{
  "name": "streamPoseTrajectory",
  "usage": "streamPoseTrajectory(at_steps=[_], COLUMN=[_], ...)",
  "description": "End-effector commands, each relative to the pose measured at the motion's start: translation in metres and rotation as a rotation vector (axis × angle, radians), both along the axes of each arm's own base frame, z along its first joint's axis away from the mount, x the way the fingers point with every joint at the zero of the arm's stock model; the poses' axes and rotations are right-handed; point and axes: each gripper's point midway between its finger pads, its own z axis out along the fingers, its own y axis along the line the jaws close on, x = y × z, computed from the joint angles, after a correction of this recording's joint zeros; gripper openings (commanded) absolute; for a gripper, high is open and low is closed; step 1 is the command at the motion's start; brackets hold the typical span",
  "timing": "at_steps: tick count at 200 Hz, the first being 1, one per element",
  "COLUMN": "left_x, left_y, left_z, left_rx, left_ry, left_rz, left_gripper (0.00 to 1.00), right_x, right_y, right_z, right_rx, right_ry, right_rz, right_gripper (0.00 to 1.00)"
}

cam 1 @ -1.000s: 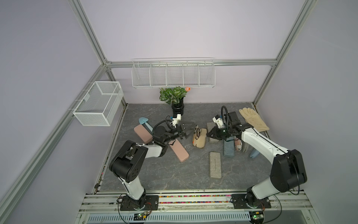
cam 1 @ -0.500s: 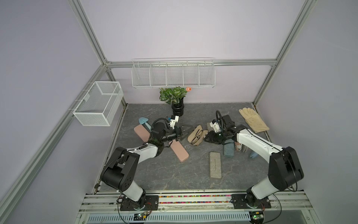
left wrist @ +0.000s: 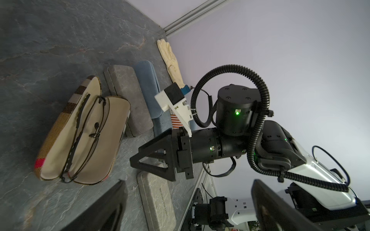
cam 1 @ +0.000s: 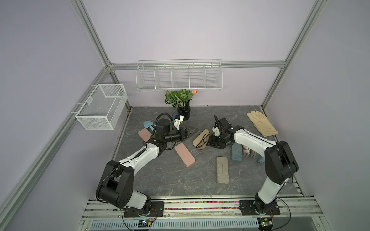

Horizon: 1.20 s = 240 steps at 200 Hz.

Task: Close the glasses case
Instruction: Adjust the glasses case at the center of the board.

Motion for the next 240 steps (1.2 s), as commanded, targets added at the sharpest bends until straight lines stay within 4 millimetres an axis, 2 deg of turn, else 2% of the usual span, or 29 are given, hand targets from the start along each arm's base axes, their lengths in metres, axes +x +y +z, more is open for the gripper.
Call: streamPoseTrajectory(at_steps=[1,43,66,89,134,192,225,240], left_x=[0.002,0.002,0.002,0.002,-0.001,-0.004,-0.005,-0.005], left_y=[0.004,0.008,0.009,0.009,0.010,0.012,0.012,0.013], left_z=[-0.011,-0.016,-0.018,-0.021,-0.020,-0.024,-0.023,-0.021], left_rx=[0.028,0.034,0.038,0.040,0.039,0.051,0.050,0.052], left_ry=[0.007,0.017,0.020,0.025,0.028,0.039,0.039,0.037], left_rz=[0.001,0.005,0.004,0.005,0.002,0.003,0.004,0.004], left_gripper=[0.97,0.97,0.97,0.97,0.97,0.97,0.97,0.97], right_x=[0.010,0.016,0.015,0.014,0.014,0.017,0.020,0.024], right_y=[0.007,0.009,0.006,0.002,-0.006,-0.011,-0.006,0.004], right_z=[-0.007,-0.027,-0.031,-0.033,-0.047,-0.073,-0.080,-0.075], right_rx=[0.011,-0.007,-0.020,-0.027,-0.066,-0.080,-0.020,0.058], right_ry=[0.016,0.048,0.049,0.049,0.076,0.144,0.164,0.143], right_rz=[-0.024,-0.021,-0.020,-0.013,0.012,0.023,0.005,0.013], right_gripper=[0.53,0.43,0.32,0.26,0.21,0.20,0.19,0.17])
